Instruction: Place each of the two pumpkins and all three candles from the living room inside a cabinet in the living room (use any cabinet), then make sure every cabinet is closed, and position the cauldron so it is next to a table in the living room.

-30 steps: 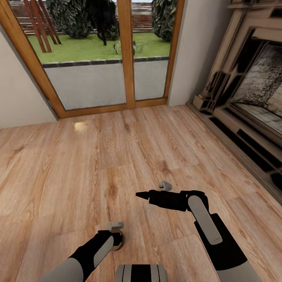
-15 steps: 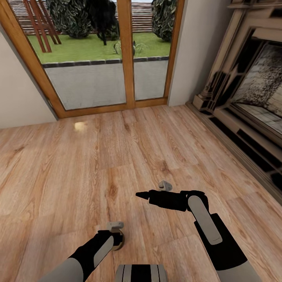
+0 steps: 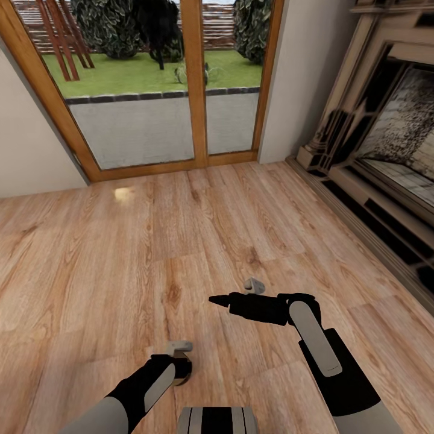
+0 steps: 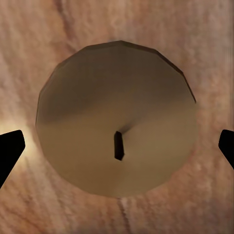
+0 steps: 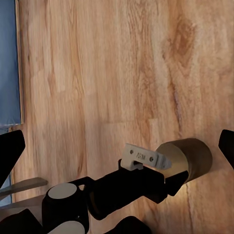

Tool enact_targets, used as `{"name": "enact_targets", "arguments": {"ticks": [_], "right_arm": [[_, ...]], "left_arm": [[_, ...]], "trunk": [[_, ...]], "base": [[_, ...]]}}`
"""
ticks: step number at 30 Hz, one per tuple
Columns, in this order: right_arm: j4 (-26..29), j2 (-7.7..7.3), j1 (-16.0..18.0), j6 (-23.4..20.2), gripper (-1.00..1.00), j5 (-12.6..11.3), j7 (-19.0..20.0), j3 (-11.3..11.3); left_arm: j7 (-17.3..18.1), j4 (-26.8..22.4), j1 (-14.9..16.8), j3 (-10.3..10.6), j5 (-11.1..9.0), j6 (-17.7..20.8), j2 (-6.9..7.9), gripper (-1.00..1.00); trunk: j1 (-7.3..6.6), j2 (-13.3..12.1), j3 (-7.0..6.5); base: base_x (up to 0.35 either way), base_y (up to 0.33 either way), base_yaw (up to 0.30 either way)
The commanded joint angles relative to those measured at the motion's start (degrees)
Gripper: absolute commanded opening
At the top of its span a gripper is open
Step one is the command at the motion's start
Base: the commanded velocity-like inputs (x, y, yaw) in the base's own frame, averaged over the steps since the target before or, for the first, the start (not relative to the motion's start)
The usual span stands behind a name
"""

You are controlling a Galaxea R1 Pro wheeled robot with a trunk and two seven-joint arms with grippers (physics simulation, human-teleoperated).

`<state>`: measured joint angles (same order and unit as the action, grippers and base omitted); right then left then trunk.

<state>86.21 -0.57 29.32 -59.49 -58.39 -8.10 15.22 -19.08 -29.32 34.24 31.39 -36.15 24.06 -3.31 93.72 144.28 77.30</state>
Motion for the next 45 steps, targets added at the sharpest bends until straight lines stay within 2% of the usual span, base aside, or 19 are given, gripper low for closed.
{"name": "enact_targets", "arguments": {"ticks": [1, 12, 20, 43, 45], "right_arm": [[0.04, -0.04, 0.04, -0.07, 1.00, -0.58, -0.60, 0.08], [0.01, -0.04, 0.04, -0.06, 1.00, -0.58, -0.60, 0.08], [-0.04, -0.04, 0.04, -0.03, 1.00, -0.58, -0.60, 0.08], [0.01, -0.04, 0.04, -0.06, 1.00, -0.58, -0.60, 0.14], [0.01, -0.04, 0.04, -0.05, 1.00, -0.58, -0.60, 0.14]], "left_arm": [[-0.50, -0.11, 0.04, 0.41, -0.60, 0.11, 0.05, 1.00], [-0.43, -0.13, 0.04, 0.41, -0.53, 0.09, 0.05, 1.00], [-0.43, -0.04, 0.04, 0.44, -0.58, -1.88, 0.06, 1.00], [-0.43, -0.04, 0.04, 0.43, -0.59, -2.00, 0.05, 1.00], [-0.43, -0.04, 0.04, 0.43, -0.59, -2.00, 0.05, 1.00]], "trunk": [[-0.01, 0.02, 0.04], [-0.01, 0.02, 0.04], [-0.01, 0.02, 0.04], [-0.01, 0.02, 0.04], [0.04, 0.04, 0.48]], "base": [[0.000, 0.000, 0.000], [0.000, 0.000, 0.000], [0.054, 0.013, 0.000], [0.030, 0.005, 0.000], [0.001, 0.000, 0.000]]}}
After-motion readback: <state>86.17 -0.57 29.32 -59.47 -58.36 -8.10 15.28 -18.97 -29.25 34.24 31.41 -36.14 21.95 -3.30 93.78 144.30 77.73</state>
